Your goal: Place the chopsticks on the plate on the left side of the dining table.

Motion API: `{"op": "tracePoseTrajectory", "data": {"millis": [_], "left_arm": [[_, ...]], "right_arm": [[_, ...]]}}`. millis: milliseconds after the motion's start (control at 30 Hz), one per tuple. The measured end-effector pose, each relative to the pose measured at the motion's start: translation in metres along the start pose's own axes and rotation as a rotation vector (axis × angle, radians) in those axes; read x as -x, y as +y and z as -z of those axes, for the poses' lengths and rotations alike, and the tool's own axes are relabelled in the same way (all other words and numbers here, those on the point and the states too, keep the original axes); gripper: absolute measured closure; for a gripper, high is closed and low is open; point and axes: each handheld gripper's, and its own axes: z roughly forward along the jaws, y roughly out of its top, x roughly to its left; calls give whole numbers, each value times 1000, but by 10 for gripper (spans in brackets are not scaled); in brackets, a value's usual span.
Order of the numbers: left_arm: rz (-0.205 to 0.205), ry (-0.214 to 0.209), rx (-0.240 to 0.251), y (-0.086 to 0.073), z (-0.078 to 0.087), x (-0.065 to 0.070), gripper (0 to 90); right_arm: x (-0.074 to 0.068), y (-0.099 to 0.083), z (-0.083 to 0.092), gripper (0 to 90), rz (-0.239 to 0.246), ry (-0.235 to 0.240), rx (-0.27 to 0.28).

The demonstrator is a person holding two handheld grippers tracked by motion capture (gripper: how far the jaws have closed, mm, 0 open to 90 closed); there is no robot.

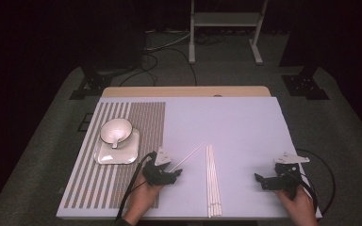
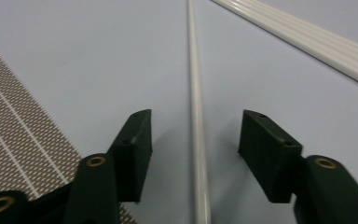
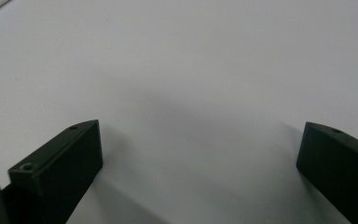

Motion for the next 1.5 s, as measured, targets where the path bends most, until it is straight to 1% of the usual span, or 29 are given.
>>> {"op": "tracePoseTrajectory", "data": {"millis": [33,67,133,167,200,233,333,400,467,500,633,833,1000,1200,1267,1367,1433,1500], "left_arm": [[0,0,0,0,0,0,466],[6,3,1,0,0,-1,466],[13,4,4,0,0,-1,504],[7,1,6,0,1,-1,529],[-2,0,6,0,1,0,577],[-20,-6,8,0,1,2,608],[-32,-9,9,0,1,3,651],[-26,-14,8,0,1,2,668],[-6,-11,10,0,1,0,697],[-6,-11,10,0,1,0,709],[12,-2,9,0,1,-1,767],[4,12,10,0,1,0,839],[19,-1,10,0,1,-2,840],[35,-6,11,-1,1,-3,846],[35,-5,11,-1,1,-3,848],[21,6,8,0,1,-1,849],[22,5,7,0,2,-1,849],[32,-2,8,0,2,-2,849]], "right_arm": [[0,0,0,0,0,0,0],[0,0,0,0,0,0,0],[0,0,0,0,0,0,0],[0,0,0,0,0,0,0],[0,0,0,0,0,0,0],[0,0,0,0,0,0,0],[0,0,0,0,0,0,0],[0,0,0,0,0,0,0],[0,0,0,0,0,0,0],[0,0,0,0,0,0,0],[0,0,0,0,0,0,0],[0,0,0,0,0,0,0],[0,0,0,0,0,0,0],[0,0,0,0,0,0,0],[0,0,0,0,0,0,0],[0,0,0,0,0,0,0],[0,0,0,0,0,0,0],[0,0,0,0,0,0,0]]}}
